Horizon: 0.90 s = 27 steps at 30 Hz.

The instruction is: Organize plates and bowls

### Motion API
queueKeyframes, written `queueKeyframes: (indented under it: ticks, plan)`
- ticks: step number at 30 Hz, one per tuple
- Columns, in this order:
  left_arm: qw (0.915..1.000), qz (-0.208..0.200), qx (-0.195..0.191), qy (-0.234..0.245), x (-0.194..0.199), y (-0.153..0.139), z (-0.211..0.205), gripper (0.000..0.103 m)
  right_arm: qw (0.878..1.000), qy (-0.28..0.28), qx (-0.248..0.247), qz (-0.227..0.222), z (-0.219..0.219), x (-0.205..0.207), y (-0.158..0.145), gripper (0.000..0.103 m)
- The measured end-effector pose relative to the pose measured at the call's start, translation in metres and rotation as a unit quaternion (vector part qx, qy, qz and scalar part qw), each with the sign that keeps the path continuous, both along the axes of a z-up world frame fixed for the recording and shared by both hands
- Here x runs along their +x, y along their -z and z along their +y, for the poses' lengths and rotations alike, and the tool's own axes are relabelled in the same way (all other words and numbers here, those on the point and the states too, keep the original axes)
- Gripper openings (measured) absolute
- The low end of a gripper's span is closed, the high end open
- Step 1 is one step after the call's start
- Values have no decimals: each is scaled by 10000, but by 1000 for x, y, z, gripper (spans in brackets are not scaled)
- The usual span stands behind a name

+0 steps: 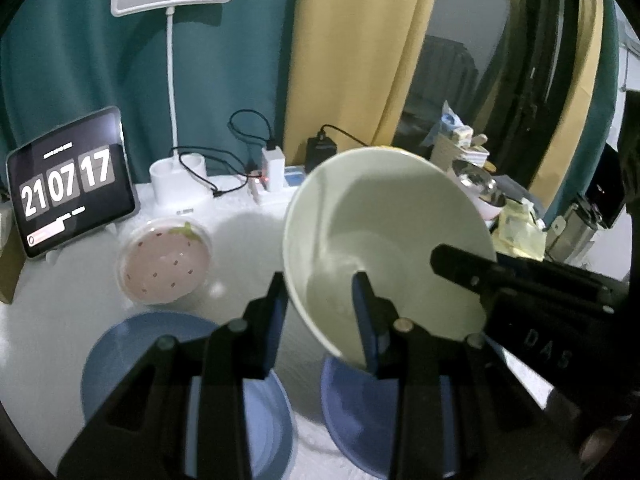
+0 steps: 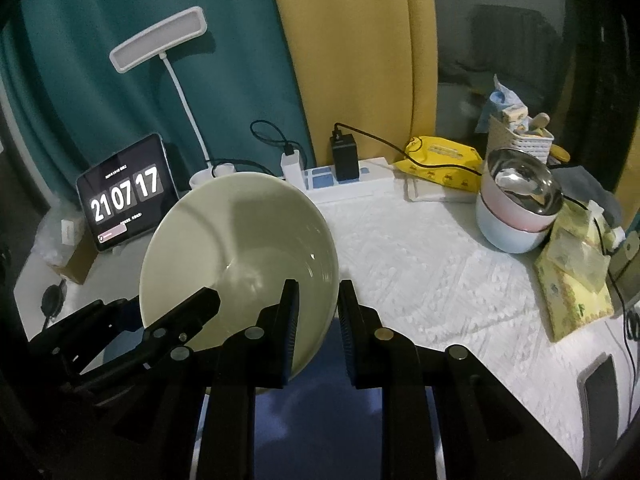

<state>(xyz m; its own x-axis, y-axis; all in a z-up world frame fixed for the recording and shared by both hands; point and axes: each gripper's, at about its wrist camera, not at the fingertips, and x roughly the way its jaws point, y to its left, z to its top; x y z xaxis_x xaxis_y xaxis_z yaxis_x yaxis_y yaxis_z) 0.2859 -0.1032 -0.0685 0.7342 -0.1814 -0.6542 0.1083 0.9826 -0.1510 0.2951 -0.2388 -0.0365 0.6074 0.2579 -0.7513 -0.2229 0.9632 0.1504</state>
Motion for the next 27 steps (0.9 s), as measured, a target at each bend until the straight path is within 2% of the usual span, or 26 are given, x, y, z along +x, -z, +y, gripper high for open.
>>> queueKeyframes:
  ticks: [12,27]
  plan:
    - [9998,50,56,193,-20,3,-21,34,9998,173,99,9,-25,-27,1,21]
    - [9984,305,235,418,-36,26,-50,34,9987,407,139,273,-53,-49,25,21]
